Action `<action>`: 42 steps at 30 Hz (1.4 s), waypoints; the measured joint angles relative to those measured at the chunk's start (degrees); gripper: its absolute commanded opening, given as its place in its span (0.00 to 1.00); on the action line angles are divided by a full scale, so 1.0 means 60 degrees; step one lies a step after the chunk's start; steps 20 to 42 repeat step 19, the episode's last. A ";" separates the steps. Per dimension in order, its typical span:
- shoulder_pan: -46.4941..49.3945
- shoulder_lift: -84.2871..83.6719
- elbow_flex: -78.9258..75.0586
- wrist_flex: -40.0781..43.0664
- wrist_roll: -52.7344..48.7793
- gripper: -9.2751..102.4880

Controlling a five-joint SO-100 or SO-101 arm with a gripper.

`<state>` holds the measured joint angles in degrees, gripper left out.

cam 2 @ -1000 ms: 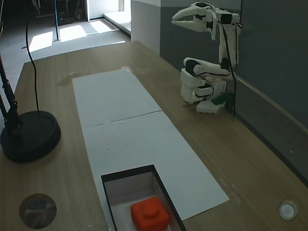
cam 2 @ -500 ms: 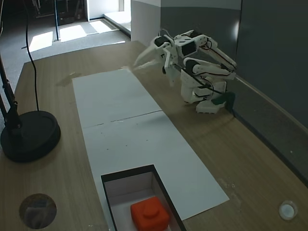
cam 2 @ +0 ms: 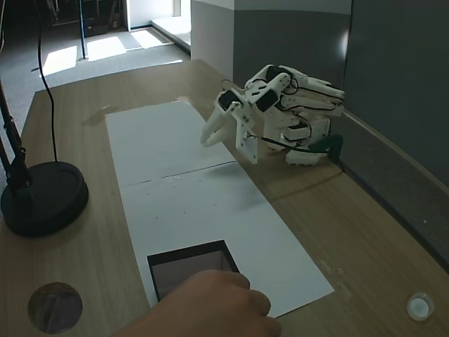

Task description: Grab a orange square and put it in the box.

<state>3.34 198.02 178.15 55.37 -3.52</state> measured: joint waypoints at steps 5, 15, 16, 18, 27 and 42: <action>0.0000 0.0000 -0.0190 0.2007 0.0000 0.08; -0.0015 0.0000 -0.0498 0.3018 0.0059 0.08; -0.0015 0.0000 -0.0498 0.3018 0.0059 0.08; -0.0015 0.0000 -0.0498 0.3018 0.0059 0.08; -0.0015 0.0000 -0.0498 0.3018 0.0059 0.08; -0.0015 0.0000 -0.0498 0.3018 0.0059 0.08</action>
